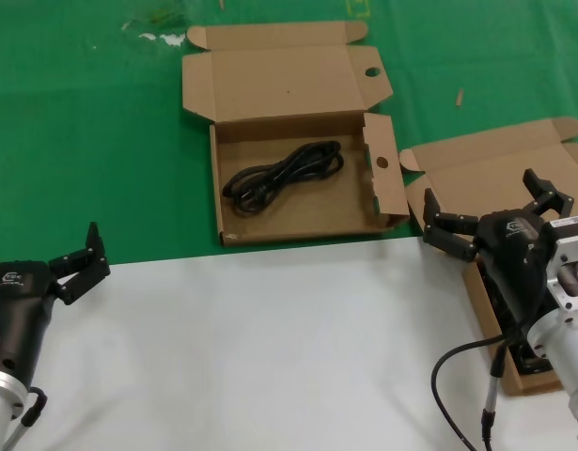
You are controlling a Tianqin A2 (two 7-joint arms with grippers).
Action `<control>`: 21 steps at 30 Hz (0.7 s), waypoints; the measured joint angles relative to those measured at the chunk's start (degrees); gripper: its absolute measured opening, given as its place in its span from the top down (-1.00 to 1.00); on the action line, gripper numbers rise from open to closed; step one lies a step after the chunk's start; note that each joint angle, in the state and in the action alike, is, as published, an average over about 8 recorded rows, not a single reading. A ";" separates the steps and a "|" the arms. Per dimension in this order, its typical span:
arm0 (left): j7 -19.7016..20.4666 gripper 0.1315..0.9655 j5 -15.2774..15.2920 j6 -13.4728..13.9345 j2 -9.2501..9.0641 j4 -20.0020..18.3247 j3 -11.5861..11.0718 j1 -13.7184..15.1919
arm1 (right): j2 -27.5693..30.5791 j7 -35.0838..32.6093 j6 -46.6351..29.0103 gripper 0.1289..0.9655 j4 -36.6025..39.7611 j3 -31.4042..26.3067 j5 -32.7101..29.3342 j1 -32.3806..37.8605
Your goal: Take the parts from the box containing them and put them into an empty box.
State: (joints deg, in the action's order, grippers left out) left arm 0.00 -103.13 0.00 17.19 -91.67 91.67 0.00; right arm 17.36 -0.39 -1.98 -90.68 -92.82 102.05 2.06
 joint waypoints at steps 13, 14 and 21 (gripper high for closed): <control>0.00 -1.00 0.00 0.00 0.00 0.00 0.00 0.00 | 0.00 0.00 0.00 -1.00 0.00 0.00 0.00 0.00; 0.00 -1.00 0.00 0.00 0.00 0.00 0.00 0.00 | 0.00 0.00 0.00 -1.00 0.00 0.00 0.00 0.00; 0.00 -1.00 0.00 0.00 0.00 0.00 0.00 0.00 | 0.00 0.00 0.00 -1.00 0.00 0.00 0.00 0.00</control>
State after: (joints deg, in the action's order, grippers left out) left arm 0.00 -103.13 0.00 17.19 -91.67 91.67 0.00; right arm 17.36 -0.39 -1.98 -90.68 -92.82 102.05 2.06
